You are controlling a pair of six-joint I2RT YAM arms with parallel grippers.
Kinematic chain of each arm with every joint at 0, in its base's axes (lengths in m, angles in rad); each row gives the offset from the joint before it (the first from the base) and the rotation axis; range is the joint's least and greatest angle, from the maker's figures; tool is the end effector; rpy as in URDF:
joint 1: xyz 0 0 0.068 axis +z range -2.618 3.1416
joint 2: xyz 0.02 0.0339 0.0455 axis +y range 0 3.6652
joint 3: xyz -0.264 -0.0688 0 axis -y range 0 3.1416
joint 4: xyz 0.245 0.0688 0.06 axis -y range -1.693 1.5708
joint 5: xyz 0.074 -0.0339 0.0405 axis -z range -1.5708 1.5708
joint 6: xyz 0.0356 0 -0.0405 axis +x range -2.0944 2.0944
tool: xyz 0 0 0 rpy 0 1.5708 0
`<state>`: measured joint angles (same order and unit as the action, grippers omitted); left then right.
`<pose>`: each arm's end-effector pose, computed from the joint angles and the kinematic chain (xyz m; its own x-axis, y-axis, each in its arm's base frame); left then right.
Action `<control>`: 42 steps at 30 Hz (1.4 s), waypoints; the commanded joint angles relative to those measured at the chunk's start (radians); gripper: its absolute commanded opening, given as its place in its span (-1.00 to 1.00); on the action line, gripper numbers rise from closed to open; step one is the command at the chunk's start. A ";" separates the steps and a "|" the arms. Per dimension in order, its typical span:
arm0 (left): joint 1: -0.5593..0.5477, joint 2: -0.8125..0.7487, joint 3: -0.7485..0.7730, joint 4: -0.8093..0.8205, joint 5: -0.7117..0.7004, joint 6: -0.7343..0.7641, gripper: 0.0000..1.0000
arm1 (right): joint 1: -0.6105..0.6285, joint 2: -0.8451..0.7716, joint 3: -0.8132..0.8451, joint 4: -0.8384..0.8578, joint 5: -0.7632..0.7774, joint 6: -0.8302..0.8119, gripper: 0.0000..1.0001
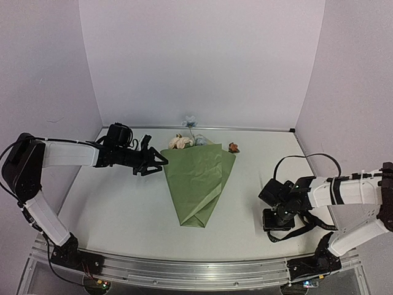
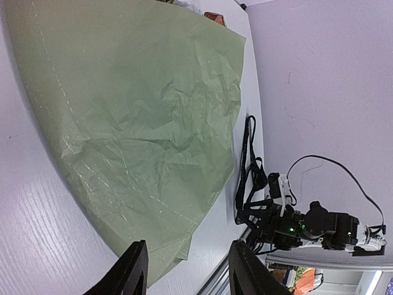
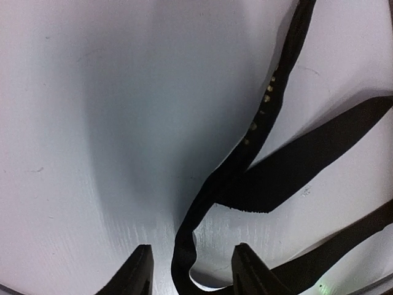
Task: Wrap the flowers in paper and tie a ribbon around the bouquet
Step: Pick up the ribbon from the corner of the board, then pass from the right arm to the left
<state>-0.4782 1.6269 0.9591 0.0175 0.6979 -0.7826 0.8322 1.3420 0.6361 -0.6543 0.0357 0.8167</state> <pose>0.2957 -0.1790 0.2112 -0.9499 -0.1161 -0.2900 0.1930 0.5119 -0.8371 0.1412 0.1532 0.1502 -0.9857 -0.0006 -0.1686 -0.0226 0.9915 0.1285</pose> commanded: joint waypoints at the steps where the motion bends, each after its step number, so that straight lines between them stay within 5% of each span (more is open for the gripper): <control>1: -0.009 -0.081 -0.017 -0.003 -0.028 0.010 -0.05 | 0.004 0.055 -0.018 0.063 -0.024 0.001 -0.30; 7: -0.029 -0.144 -0.056 0.018 -0.042 0.012 -0.05 | 0.005 0.019 0.014 0.086 -0.066 0.012 -0.99; 13: -0.126 -0.190 -0.071 0.056 -0.085 0.096 -0.04 | 0.004 -0.050 0.184 0.087 -0.176 0.028 -1.00; 24: -0.252 -0.188 -0.036 0.127 -0.221 0.213 0.06 | 0.007 0.088 0.477 0.245 -0.377 0.188 -1.00; 37: -0.610 -0.101 -0.154 0.518 -0.578 0.405 0.14 | 0.046 0.127 0.467 0.552 -0.442 0.428 -1.00; 42: -0.665 -0.053 -0.200 0.637 -0.653 0.424 0.14 | 0.073 0.137 0.465 0.567 -0.405 0.447 -1.00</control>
<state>-1.1189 1.5379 0.7841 0.4926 0.1573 -0.4178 0.8852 1.4617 1.0889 -0.1563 -0.3914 1.2245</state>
